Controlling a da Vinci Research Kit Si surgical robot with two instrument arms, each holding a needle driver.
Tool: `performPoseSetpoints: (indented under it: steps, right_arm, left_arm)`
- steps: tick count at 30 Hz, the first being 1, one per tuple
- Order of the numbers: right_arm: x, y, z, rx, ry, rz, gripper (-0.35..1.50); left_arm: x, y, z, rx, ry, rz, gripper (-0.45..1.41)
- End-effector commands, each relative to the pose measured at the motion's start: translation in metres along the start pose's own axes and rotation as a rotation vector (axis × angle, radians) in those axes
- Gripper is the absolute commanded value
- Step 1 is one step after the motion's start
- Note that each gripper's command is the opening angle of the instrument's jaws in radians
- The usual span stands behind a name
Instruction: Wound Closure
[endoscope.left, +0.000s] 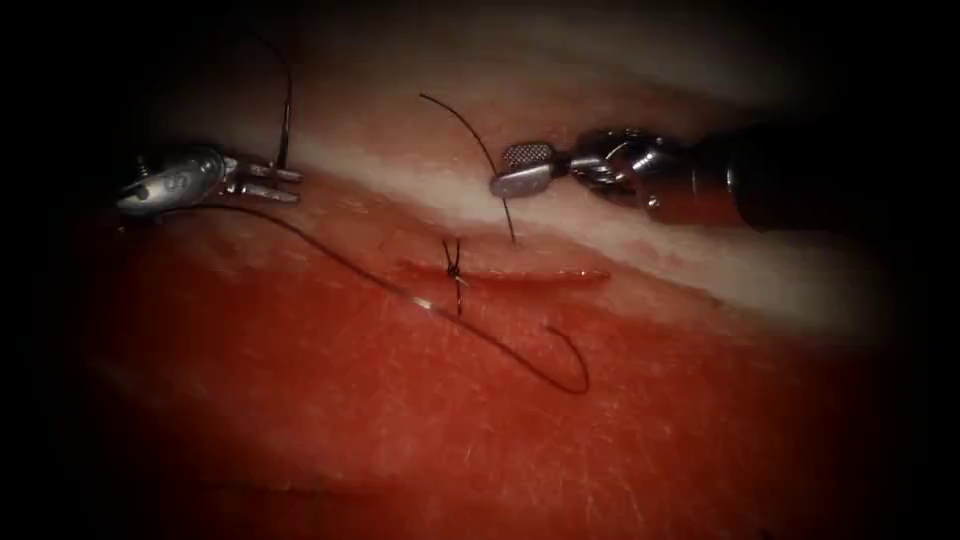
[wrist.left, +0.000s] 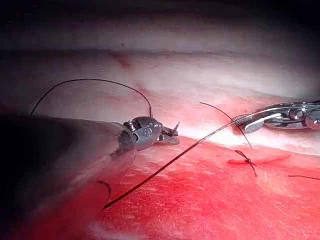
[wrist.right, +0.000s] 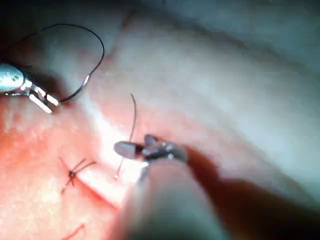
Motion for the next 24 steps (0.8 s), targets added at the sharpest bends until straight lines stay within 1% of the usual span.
performPoseSetpoints:
  steps: [1, 3, 8, 10, 11, 12, 13, 14, 15, 16, 17, 21, 22, 24]
  right_arm:
    - [0.0002, 0.0005, 0.0011, 0.013, 0.0, 0.014, 0.71]
    - [0.0, 0.0004, 0.0016, 0.038, -0.013, 0.02, 0.71]
    - [-0.0002, -0.0005, 0.0029, 0.062, -0.017, 0.023, 0.69]
    - [-0.0001, -0.0011, 0.0037, 0.079, -0.02, 0.029, 0.56]
    - [-0.0001, -0.0011, 0.0037, 0.079, -0.02, 0.029, 0.56]
    - [0.0001, -0.0013, 0.004, 0.086, -0.021, 0.027, 0.41]
    - [0.0001, -0.0013, 0.004, 0.086, -0.021, 0.027, 0.41]
    - [0.0001, -0.0013, 0.004, 0.085, -0.024, 0.033, 0.3]
    - [0.0001, -0.0012, 0.004, 0.091, -0.011, 0.032, -0.08]
    - [0.0001, -0.0011, 0.0039, 0.107, -0.001, 0.037, -0.33]
    - [0.0, -0.001, 0.0034, 0.165, 0.008, 0.074, -0.35]
    - [-0.0004, -0.0008, 0.0022, 0.24, 0.009, 0.074, -0.35]
    - [-0.0005, -0.0009, 0.0019, 0.25, 0.02, 0.07, -0.35]
    - [-0.001, -0.0013, 0.0003, 0.274, 0.068, 0.072, -0.35]
  left_arm:
    - [-0.0003, -0.0005, 0.0006, -0.002, 0.003, 0.002, -0.45]
    - [-0.0003, -0.0005, 0.0006, -0.002, 0.003, 0.002, -0.45]
    - [-0.0003, -0.0005, 0.0006, -0.002, 0.003, 0.002, -0.45]
    - [-0.0003, -0.0005, 0.0006, -0.004, 0.001, 0.002, -0.45]
    - [-0.0003, -0.0005, 0.0006, -0.004, 0.001, 0.002, -0.45]
    - [-0.0003, -0.0005, 0.0005, -0.005, 0.001, 0.002, -0.45]
    - [-0.0003, -0.0005, 0.0005, -0.005, 0.001, 0.002, -0.45]
    - [-0.0003, -0.0005, 0.0005, -0.005, 0.001, 0.002, -0.45]
    - [-0.0003, -0.0005, 0.0005, -0.005, 0.001, 0.003, -0.45]
    - [-0.0003, -0.0005, 0.0005, -0.005, 0.001, 0.003, -0.45]
    - [-0.0004, -0.0006, 0.0005, -0.005, 0.001, 0.003, -0.45]
    - [-0.0004, -0.0005, 0.0006, -0.005, 0.001, -0.003, -0.45]
    - [-0.0004, -0.0005, 0.0006, -0.005, 0.001, -0.003, -0.45]
    - [-0.0005, -0.0005, 0.0007, -0.006, -0.002, -0.002, -0.45]
